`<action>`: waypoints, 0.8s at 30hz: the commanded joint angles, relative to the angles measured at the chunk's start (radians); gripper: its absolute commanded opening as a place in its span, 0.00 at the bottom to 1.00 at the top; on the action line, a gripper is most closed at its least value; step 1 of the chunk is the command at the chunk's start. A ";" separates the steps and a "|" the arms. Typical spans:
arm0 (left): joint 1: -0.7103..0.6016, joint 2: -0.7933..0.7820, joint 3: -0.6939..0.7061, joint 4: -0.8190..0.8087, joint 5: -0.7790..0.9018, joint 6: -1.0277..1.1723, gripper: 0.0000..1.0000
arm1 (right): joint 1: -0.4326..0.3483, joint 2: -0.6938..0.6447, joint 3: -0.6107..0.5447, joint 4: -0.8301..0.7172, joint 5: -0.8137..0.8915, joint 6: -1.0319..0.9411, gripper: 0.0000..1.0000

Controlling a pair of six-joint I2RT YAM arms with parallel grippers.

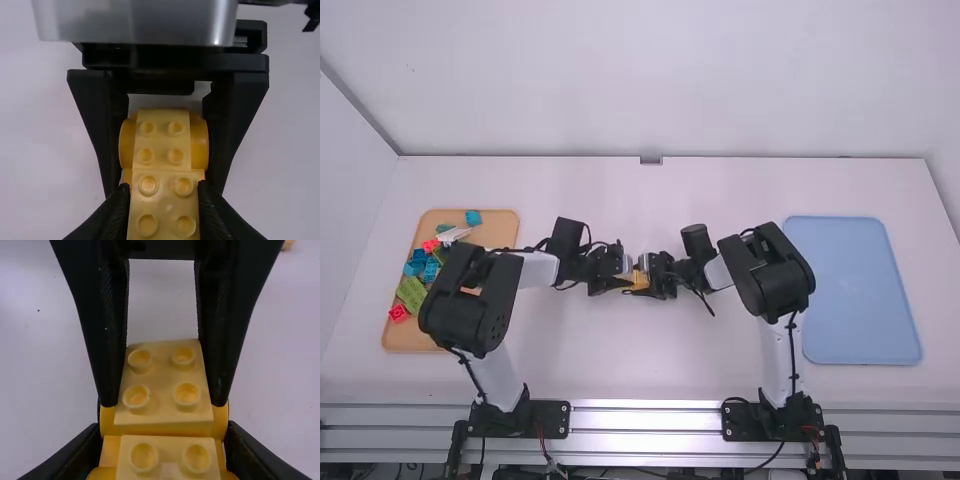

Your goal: Assemble lego blocks to make yellow taxi

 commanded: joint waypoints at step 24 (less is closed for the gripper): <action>0.003 0.040 0.072 -0.103 0.045 -0.017 0.36 | 0.005 0.014 0.004 -0.011 0.048 -0.018 0.39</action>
